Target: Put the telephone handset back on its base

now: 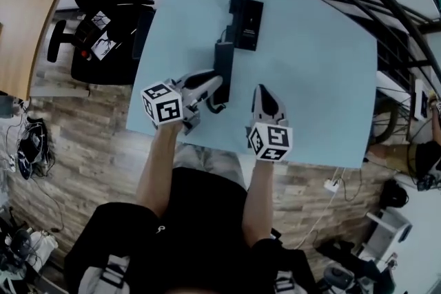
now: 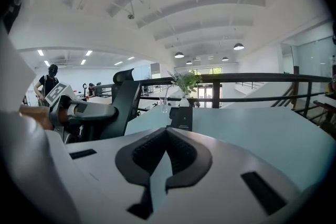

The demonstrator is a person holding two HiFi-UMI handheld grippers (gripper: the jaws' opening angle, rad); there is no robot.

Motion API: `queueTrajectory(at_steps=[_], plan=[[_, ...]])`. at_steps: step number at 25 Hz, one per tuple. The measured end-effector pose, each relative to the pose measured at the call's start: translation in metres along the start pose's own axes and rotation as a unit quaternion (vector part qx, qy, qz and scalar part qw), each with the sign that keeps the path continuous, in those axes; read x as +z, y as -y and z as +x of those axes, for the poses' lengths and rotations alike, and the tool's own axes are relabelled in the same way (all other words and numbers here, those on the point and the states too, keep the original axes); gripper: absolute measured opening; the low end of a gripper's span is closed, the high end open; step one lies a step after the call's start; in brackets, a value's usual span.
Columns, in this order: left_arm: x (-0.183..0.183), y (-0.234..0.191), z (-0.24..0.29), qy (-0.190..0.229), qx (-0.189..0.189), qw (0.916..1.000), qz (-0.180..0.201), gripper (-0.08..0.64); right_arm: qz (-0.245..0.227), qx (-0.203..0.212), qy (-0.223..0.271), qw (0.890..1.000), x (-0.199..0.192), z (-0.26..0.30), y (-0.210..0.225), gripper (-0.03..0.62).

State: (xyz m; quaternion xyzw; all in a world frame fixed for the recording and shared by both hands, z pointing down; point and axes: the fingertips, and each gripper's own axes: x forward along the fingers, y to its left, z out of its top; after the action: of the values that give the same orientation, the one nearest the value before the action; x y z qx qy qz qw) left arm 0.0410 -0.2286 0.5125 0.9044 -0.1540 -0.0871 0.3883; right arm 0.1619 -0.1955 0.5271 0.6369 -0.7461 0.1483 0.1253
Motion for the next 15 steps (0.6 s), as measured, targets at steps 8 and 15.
queueTrajectory(at_steps=[8, 15], plan=[[0.014, -0.044, 0.037, -0.008, 0.034, 0.9994, -0.001, 0.069, 0.003, 0.035, -0.007, 0.999, 0.007, 0.043, 0.020, -0.012], [0.029, -0.087, 0.068, -0.015, 0.036, 0.9992, -0.004, 0.069, 0.019, 0.035, -0.033, 0.999, -0.012, 0.059, 0.056, -0.012]])
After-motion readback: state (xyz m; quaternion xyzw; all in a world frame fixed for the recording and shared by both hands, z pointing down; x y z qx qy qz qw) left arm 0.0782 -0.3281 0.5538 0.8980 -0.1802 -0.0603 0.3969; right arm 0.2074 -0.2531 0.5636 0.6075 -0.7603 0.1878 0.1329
